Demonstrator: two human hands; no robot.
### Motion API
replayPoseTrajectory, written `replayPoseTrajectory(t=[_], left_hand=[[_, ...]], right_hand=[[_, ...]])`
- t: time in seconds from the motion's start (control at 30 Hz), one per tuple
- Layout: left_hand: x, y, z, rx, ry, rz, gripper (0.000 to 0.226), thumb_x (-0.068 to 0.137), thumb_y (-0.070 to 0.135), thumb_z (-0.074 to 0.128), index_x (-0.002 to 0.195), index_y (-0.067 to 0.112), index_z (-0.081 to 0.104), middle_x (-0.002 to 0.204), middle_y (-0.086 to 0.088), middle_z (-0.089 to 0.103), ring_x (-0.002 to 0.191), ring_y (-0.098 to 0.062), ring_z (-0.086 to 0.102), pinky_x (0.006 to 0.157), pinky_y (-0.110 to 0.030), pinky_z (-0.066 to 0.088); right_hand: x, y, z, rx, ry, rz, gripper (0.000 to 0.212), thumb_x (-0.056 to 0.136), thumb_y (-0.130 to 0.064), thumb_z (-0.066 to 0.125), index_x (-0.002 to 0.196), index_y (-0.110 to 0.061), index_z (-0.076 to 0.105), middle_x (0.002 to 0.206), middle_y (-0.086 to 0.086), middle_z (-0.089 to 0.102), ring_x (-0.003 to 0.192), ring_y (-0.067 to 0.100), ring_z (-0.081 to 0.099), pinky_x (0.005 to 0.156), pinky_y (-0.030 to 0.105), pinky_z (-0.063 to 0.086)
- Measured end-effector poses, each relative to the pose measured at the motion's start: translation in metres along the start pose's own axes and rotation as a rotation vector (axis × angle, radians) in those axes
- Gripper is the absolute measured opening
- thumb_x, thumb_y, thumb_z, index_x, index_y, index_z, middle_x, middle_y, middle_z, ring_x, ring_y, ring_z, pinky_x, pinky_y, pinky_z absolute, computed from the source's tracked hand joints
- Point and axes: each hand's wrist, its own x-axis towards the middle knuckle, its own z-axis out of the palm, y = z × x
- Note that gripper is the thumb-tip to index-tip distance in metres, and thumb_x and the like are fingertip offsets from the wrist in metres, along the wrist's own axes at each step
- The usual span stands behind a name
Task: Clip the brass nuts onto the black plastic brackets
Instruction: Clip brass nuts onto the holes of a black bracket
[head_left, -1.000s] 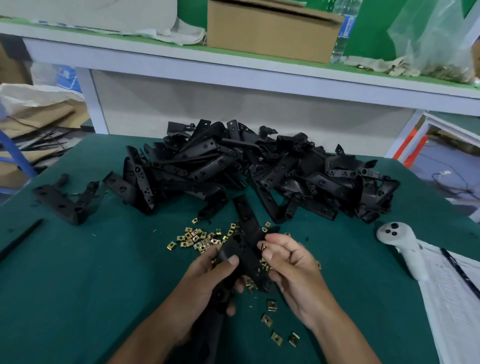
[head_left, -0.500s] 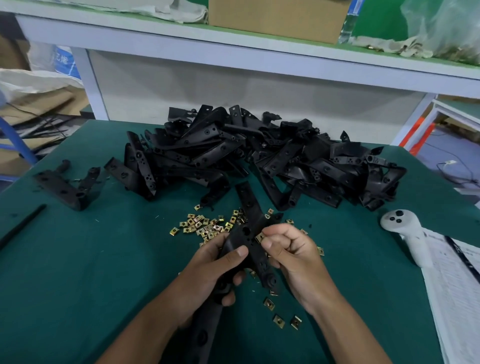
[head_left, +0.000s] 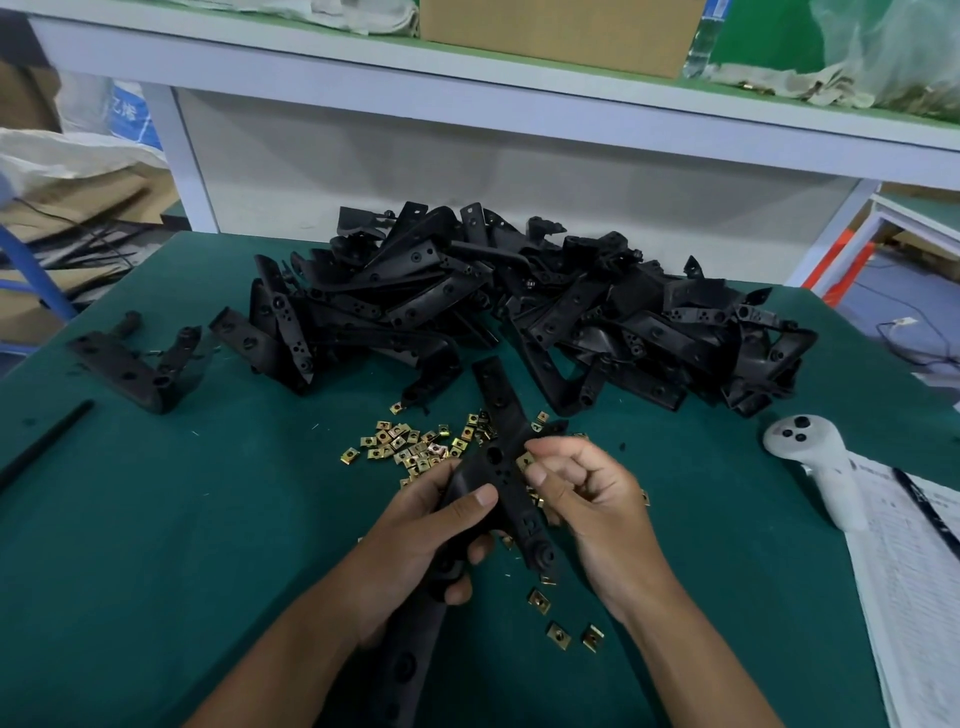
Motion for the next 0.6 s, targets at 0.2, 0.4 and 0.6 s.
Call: replayPoseTrajectory(t=[0.2, 0.4, 0.6], left_hand=[[-0.0002, 0.0006, 0.0002, 0.01, -0.008, -0.006, 0.029, 0.08, 0.041, 0.083, 0.099, 0.024, 0.07, 0.088, -0.002, 0.062, 0.064, -0.013, 0.054, 0.043, -0.023, 0.041], [-0.0007, 0.0005, -0.0001, 0.022, -0.01, -0.004, 0.031, 0.08, 0.041, 0.082, 0.101, 0.023, 0.069, 0.088, -0.002, 0.064, 0.064, -0.013, 0.054, 0.043, -0.023, 0.04], [0.0001, -0.0006, -0.0016, 0.024, -0.021, -0.003, 0.036, 0.078, 0.043, 0.085, 0.104, 0.023, 0.069, 0.092, -0.003, 0.063, 0.065, -0.013, 0.054, 0.044, -0.023, 0.04]], right_hand=[[0.0012, 0.0036, -0.0019, -0.009, -0.034, 0.067, 0.019, 0.09, -0.04, 0.065, 0.092, -0.023, 0.073, 0.078, -0.004, 0.062, 0.064, 0.008, 0.045, 0.055, 0.019, 0.039], [0.0014, 0.0039, -0.0009, 0.088, -0.109, 0.089, 0.017, 0.094, -0.035, 0.065, 0.093, -0.019, 0.068, 0.076, 0.005, 0.046, 0.064, 0.007, 0.039, 0.055, 0.019, 0.038], [0.002, 0.0019, -0.0024, 0.085, -0.056, 0.071, 0.013, 0.091, -0.035, 0.067, 0.091, -0.024, 0.074, 0.082, -0.005, 0.067, 0.071, 0.004, 0.052, 0.057, 0.018, 0.041]])
